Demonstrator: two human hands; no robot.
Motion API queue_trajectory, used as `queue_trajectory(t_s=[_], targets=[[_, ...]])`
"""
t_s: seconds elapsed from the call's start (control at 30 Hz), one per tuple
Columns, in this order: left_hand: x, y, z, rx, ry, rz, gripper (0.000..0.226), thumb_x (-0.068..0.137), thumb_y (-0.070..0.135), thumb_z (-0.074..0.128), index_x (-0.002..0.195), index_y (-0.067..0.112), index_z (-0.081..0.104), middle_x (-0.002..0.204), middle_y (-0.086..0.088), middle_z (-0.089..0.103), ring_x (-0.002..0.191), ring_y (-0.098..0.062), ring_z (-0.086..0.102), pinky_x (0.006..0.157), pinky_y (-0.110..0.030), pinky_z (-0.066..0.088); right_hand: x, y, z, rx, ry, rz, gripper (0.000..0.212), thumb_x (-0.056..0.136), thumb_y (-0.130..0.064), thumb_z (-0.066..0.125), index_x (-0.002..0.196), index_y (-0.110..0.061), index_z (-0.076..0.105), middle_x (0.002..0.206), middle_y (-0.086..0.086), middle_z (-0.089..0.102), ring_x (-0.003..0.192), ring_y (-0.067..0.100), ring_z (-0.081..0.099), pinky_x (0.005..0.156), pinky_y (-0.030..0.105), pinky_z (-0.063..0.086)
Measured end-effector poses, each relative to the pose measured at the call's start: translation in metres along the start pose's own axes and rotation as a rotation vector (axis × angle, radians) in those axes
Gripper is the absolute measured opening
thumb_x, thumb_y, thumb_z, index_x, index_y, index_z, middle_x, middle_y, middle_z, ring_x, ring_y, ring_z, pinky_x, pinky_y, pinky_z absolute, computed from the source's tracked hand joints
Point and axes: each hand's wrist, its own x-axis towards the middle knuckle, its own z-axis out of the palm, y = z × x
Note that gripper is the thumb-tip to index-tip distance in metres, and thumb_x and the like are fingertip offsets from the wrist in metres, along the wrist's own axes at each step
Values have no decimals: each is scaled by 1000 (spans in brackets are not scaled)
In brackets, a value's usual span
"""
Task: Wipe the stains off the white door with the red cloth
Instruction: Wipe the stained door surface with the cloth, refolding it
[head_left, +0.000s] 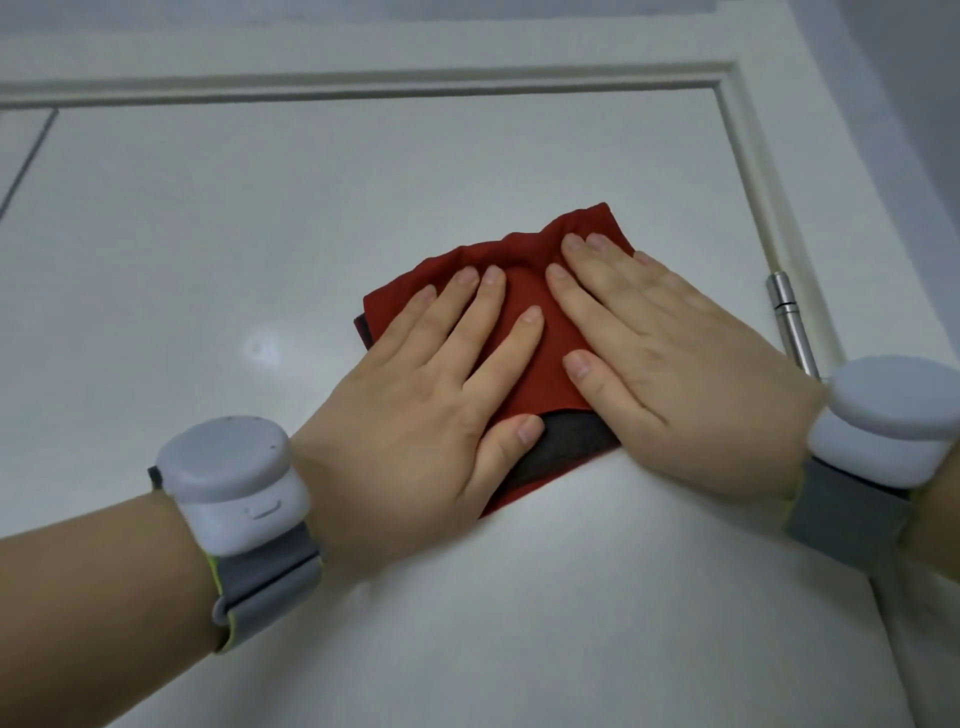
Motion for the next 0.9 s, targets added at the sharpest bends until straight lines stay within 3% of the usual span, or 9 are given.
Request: queue_trajectory(t_s=[0.43,0.9], targets=[[-8,5,6,67,54,25,70,106,53,20,161,9,29,168,-22,22,157,-37,18,125,-47,11,-8,-6,9,-13,87,14,65,102,-41,22,160,-11,25,169,9,18,157,21,12,128,43,14],[-16,0,-1,5,44,122,72,104,54,28,160,9,33,167,-22,24,156,-38,20,125,-51,15,-20,-17,-3,-23,4,23,65,103,-40,24,160,-10,24,169,9,15,157,22,10,127,46,16]])
